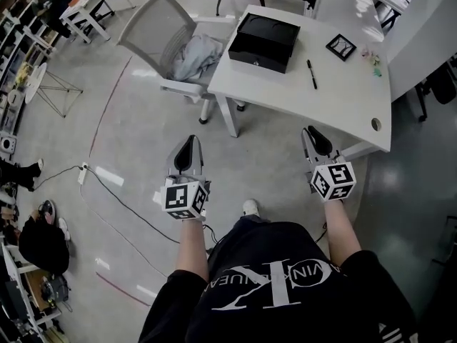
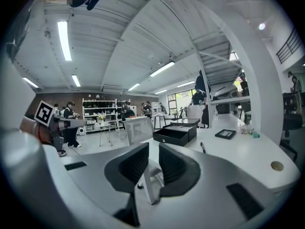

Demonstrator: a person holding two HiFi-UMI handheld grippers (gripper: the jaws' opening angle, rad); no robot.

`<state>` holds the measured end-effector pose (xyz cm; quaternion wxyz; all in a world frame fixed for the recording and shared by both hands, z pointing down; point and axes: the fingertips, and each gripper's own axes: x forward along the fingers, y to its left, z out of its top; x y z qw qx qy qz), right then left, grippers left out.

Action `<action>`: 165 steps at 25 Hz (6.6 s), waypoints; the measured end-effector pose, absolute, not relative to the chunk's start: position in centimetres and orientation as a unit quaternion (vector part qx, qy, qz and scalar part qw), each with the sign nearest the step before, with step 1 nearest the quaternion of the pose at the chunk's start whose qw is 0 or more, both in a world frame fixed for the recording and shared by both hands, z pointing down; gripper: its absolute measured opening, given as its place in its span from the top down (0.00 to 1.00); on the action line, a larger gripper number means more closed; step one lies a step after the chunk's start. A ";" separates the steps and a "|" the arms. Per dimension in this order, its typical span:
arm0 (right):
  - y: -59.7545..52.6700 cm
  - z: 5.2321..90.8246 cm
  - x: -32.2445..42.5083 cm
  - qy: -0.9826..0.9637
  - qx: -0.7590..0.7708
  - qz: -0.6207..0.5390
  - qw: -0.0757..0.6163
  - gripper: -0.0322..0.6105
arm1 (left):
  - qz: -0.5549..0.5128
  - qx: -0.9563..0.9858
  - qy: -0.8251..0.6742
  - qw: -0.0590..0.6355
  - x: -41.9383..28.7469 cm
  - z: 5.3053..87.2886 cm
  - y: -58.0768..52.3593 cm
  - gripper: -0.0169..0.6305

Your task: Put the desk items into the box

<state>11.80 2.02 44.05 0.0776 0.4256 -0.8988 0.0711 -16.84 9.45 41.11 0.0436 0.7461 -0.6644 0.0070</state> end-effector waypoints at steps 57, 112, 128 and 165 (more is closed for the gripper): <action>-23.5 50.3 11.4 -0.861 0.466 0.128 0.158 0.91 | 0.032 0.810 -0.578 0.096 -13.8 46.1 -19.3 0.96; -29.5 57.6 16.3 -0.780 0.494 0.225 0.310 0.91 | 0.053 0.813 -0.572 0.097 -11.6 46.9 -22.6 0.96; -29.9 52.2 13.4 -0.804 0.493 0.197 0.268 0.91 | 0.054 0.816 -0.567 0.097 -13.5 45.8 -22.9 0.96; -32.2 50.3 -2.8 -0.890 0.287 0.119 0.335 0.91 | 0.039 0.818 -0.565 0.105 -19.0 45.9 -28.7 0.96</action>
